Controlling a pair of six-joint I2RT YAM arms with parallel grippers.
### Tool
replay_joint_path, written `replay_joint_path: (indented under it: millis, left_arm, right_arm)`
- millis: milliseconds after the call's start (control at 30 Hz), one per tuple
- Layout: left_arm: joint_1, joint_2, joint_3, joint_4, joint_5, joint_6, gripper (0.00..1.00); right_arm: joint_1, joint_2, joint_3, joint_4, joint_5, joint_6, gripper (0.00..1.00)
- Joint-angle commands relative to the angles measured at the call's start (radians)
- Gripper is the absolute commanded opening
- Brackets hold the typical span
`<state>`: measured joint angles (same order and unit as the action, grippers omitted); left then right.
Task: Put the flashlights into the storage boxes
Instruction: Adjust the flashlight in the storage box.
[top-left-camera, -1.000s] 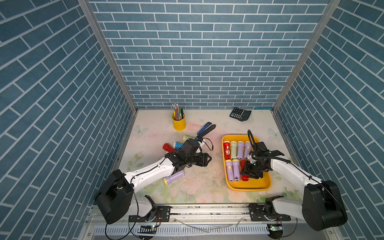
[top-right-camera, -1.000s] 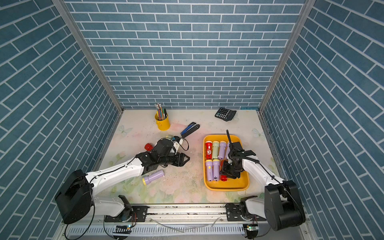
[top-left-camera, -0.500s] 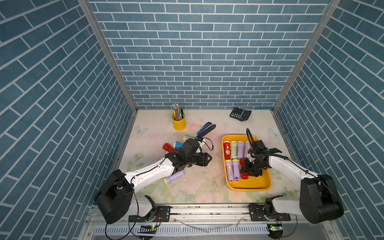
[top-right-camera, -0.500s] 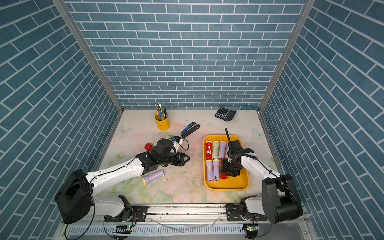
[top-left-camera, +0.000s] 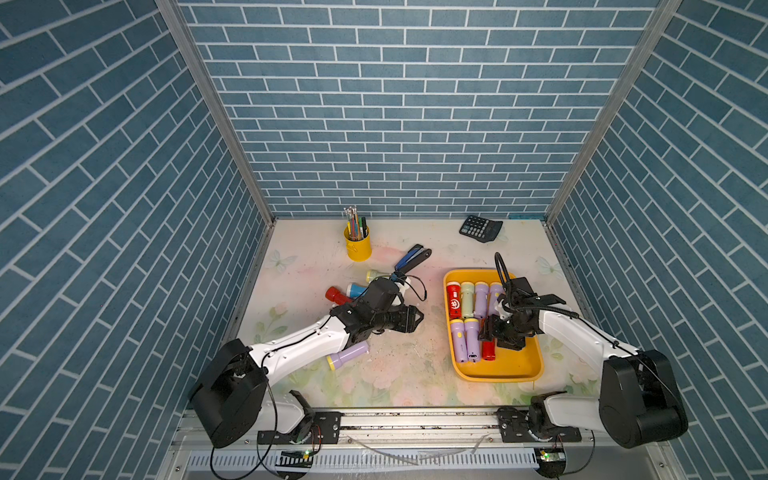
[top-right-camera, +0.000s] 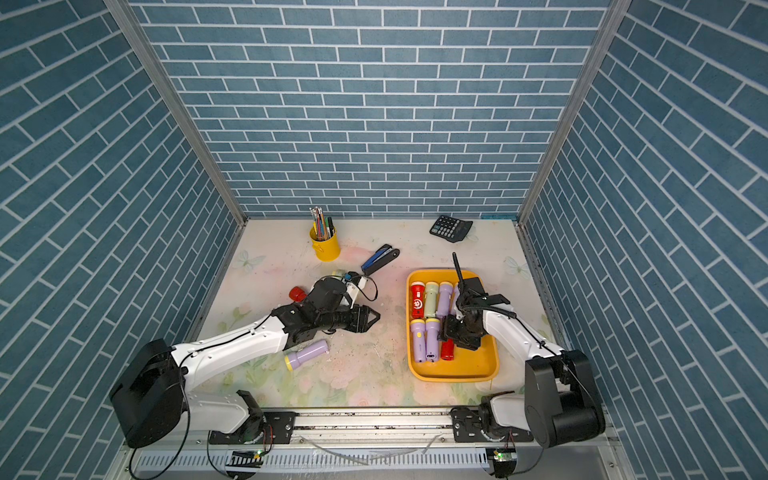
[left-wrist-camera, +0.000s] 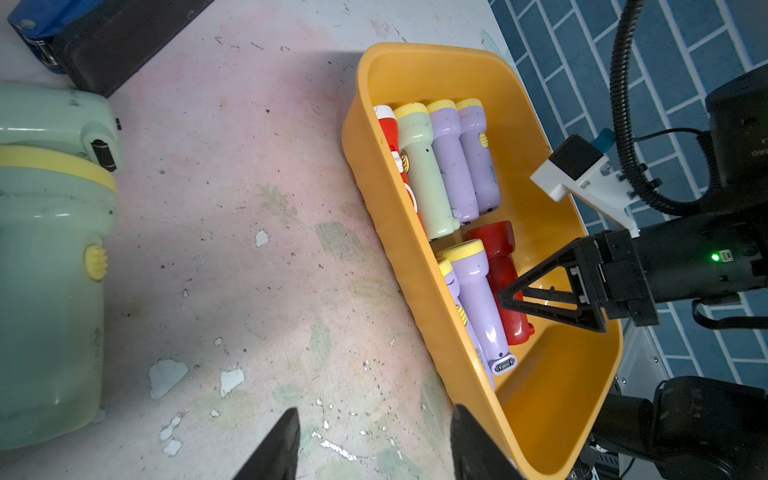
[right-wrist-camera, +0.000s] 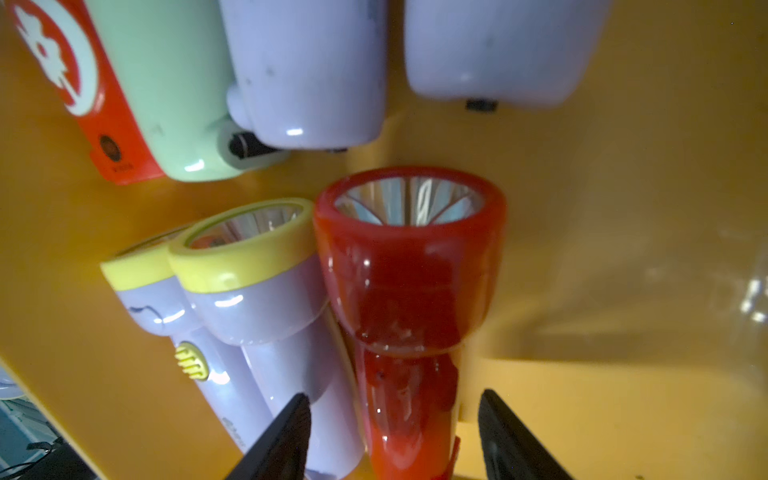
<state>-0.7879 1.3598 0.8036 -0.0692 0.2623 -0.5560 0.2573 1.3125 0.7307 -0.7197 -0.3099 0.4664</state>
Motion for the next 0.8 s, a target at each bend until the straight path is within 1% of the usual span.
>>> replay_joint_path:
  millis: [0,200,400,500,600,767]
  left_arm:
    - [-0.005,0.006,-0.007,0.007,-0.012,0.011,0.59]
    - [-0.005,0.005,-0.011,0.006,-0.017,0.014,0.59]
    - [-0.005,0.011,-0.011,0.008,-0.017,0.013,0.59]
    - [-0.005,0.015,-0.01,0.012,-0.015,0.013,0.59]
    - [-0.005,0.021,-0.006,0.015,-0.014,0.013,0.59]
    - [-0.005,0.03,-0.001,0.017,-0.011,0.013,0.59]
  right_arm:
    - [-0.013,-0.012,0.042,0.009,-0.006,-0.002,0.66]
    - [-0.027,0.026,0.051,0.02,-0.004,-0.012,0.69]
    - [-0.029,0.042,0.04,0.075,-0.076,-0.011,0.71]
    - [-0.029,0.056,0.041,0.075,-0.076,-0.014,0.71]
    - [-0.029,0.065,0.031,0.099,-0.112,-0.014,0.71]
    - [-0.026,0.073,0.026,0.104,-0.154,-0.024,0.68]
